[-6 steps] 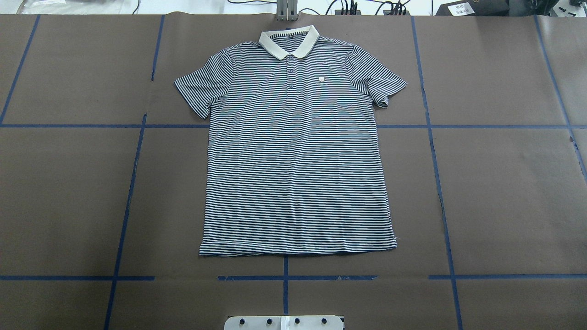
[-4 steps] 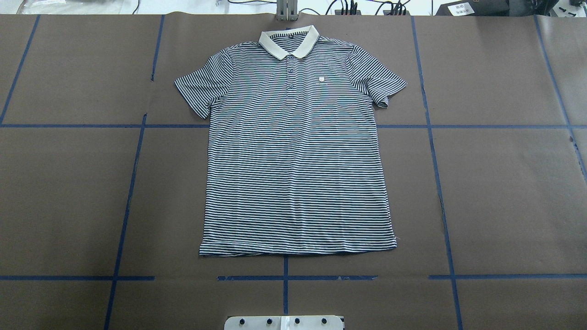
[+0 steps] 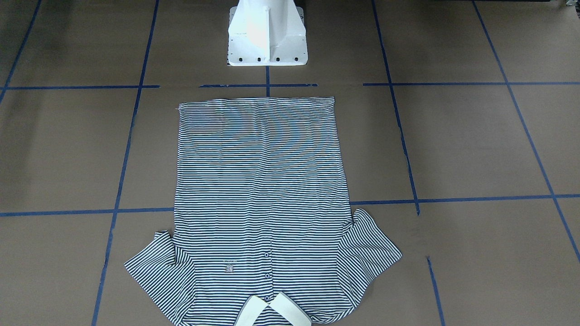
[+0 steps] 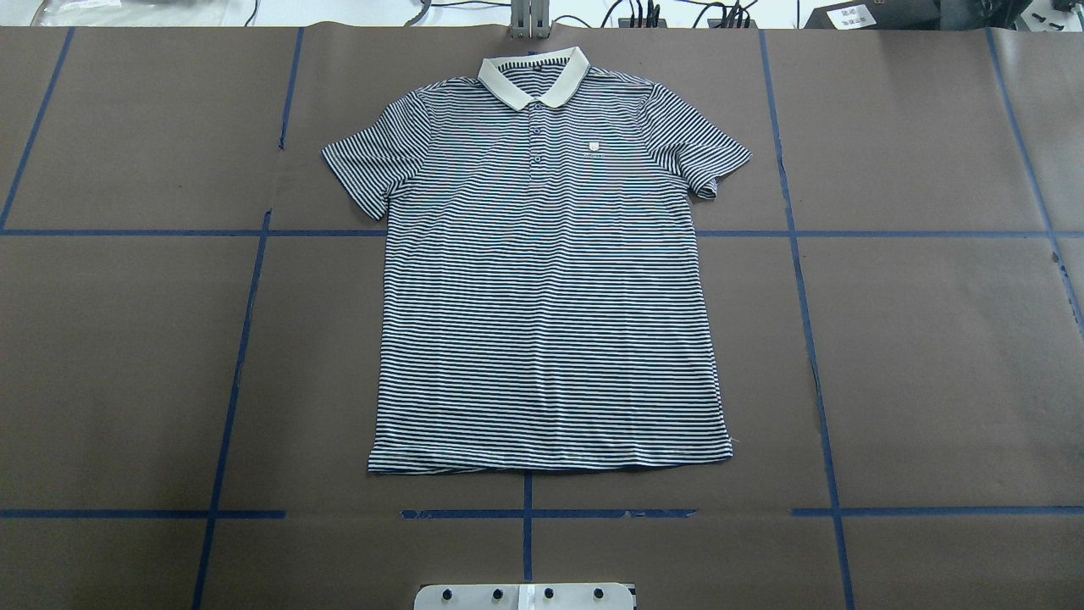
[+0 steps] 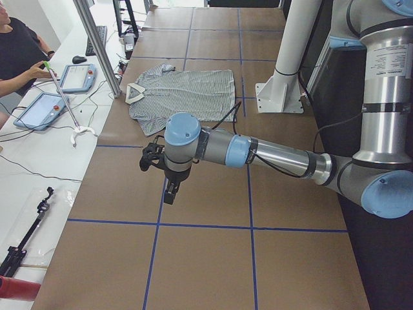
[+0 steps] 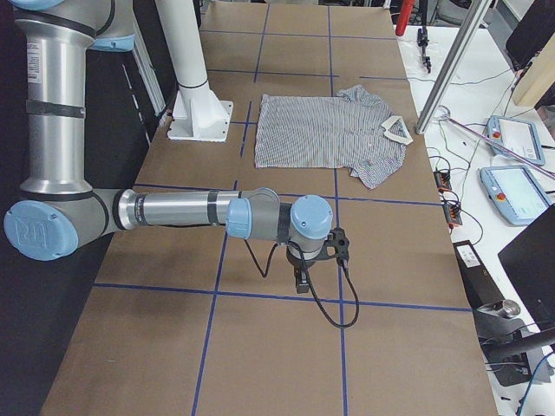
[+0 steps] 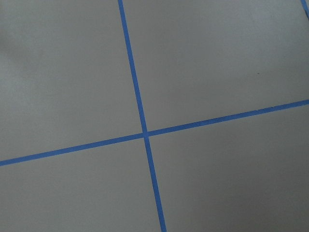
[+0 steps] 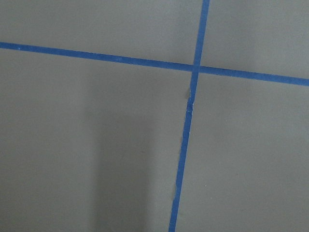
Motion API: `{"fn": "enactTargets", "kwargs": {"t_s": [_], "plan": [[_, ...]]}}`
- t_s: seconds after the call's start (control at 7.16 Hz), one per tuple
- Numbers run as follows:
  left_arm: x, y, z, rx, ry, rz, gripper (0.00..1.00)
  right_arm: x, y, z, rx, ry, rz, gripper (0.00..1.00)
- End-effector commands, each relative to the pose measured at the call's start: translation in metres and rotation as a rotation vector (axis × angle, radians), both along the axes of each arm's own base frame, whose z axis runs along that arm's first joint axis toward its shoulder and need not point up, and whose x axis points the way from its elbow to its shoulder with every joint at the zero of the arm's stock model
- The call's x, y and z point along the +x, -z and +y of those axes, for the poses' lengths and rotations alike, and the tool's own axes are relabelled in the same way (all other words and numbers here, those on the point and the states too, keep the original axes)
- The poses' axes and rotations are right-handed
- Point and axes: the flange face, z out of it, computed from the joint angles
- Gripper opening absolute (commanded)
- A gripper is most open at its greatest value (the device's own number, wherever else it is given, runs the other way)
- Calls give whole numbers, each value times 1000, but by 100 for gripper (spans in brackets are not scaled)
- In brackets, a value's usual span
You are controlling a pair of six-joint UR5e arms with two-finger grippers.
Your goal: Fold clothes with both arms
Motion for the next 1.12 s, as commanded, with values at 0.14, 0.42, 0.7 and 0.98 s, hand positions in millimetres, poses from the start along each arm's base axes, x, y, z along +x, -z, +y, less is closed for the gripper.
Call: {"fn": "enactTargets", "kwargs": {"t_s": [0.14, 0.42, 0.7, 0.98], "plan": [[2, 2, -4, 62, -8, -18, 100, -74, 26, -22, 97, -57, -57, 100], [3, -7, -3, 58, -10, -8, 100, -142, 45, -103, 61, -156, -139, 100], [4, -5, 3, 62, -13, 3, 100, -231, 110, -178, -26, -259, -168, 100], [11, -4, 7, 50, -31, 94, 100, -360, 193, -194, -77, -485, -130, 97]]}}
